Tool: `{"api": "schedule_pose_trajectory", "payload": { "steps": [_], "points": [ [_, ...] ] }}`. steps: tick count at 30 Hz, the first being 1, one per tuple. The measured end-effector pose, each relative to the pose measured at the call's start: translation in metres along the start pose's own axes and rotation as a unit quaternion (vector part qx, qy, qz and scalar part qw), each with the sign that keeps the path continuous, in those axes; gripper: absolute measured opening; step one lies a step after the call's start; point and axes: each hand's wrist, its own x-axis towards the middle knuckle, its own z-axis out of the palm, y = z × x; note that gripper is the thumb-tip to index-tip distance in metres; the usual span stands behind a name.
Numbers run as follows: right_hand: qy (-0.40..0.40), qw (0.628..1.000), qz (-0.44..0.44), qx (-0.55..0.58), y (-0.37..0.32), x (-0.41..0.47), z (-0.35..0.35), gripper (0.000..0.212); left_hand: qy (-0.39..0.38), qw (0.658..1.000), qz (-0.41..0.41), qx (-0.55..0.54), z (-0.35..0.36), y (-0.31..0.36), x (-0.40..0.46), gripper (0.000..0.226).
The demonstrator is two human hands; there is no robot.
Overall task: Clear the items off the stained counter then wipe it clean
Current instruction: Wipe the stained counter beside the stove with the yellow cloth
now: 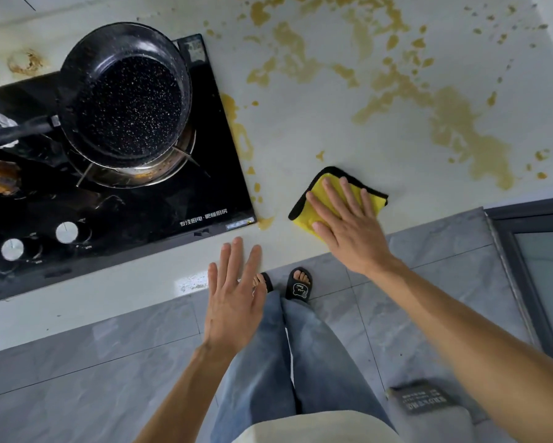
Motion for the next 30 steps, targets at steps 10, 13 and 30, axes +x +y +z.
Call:
{"api": "schedule_pose_trajectory", "payload": {
  "steps": [10,13,30],
  "points": [
    [0.014,0.996,0.060,0.063,-0.086,0.025,0.003,0.061,-0.007,1.000,-0.013,-0.017,-0.004,0.002,0.000,0.068],
    [0.022,0.994,0.072,0.083,-0.101,-0.011,0.012,0.060,-0.001,1.000,-0.010,-0.018,-0.001,-0.001,0.000,0.069],
    [-0.049,0.997,0.028,0.045,-0.083,0.142,-0.032,0.071,0.012,1.000,-0.010,-0.017,0.005,-0.001,0.000,0.074]
  ]
}}
